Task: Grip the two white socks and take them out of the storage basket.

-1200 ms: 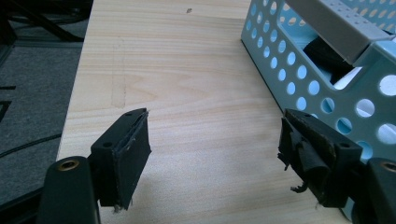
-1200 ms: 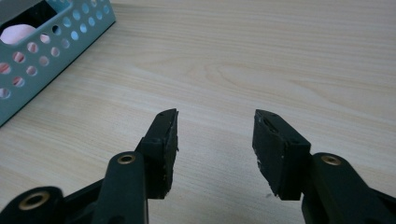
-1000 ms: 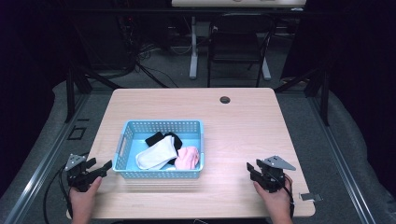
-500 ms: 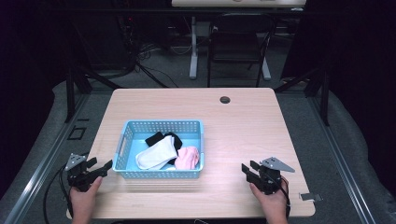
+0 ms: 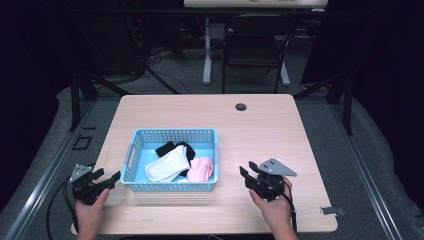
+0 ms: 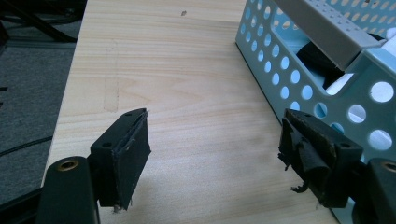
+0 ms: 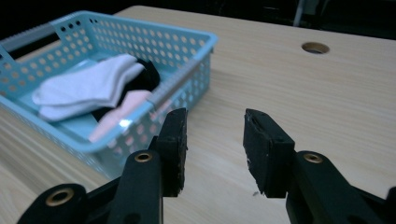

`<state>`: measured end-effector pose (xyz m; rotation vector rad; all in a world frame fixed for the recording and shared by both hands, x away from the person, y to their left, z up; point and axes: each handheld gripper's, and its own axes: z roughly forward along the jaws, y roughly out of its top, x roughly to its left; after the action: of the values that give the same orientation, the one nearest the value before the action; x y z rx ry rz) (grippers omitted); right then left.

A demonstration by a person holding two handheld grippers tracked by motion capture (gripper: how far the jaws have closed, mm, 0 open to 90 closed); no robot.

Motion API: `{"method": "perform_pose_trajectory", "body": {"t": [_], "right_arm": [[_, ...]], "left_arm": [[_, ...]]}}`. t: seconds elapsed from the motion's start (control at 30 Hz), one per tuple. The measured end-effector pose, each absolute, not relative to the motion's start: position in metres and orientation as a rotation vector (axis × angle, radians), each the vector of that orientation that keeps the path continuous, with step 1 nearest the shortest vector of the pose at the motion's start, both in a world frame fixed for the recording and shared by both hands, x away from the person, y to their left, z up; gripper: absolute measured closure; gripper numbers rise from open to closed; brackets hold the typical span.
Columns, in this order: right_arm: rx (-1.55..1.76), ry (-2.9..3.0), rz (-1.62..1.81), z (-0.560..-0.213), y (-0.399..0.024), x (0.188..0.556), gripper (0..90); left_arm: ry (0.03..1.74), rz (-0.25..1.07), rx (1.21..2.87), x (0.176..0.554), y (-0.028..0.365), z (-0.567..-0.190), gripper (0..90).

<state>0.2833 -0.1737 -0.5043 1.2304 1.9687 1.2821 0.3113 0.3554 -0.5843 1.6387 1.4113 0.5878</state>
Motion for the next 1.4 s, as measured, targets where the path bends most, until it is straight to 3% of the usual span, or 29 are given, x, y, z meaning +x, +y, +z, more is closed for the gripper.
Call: {"method": "perform_pose_trajectory", "body": {"t": [0.43, 0.83, 1.4], "right_arm": [[1.135, 2.172, 1.247, -0.47, -0.09, 0.325, 61.9], [1.241, 2.386, 1.094, -0.483, -0.021, 0.375, 65.4], [1.701, 2.569, 0.921, -0.516, 0.001, 0.424, 69.8]], "left_arm": [[1.411, 0.576, 1.633, 0.313, 0.357, -0.584, 24.2], [1.411, 0.573, 1.627, 0.313, 0.358, -0.584, 24.0], [1.408, 0.569, 1.625, 0.315, 0.357, -0.584, 23.8]]}}
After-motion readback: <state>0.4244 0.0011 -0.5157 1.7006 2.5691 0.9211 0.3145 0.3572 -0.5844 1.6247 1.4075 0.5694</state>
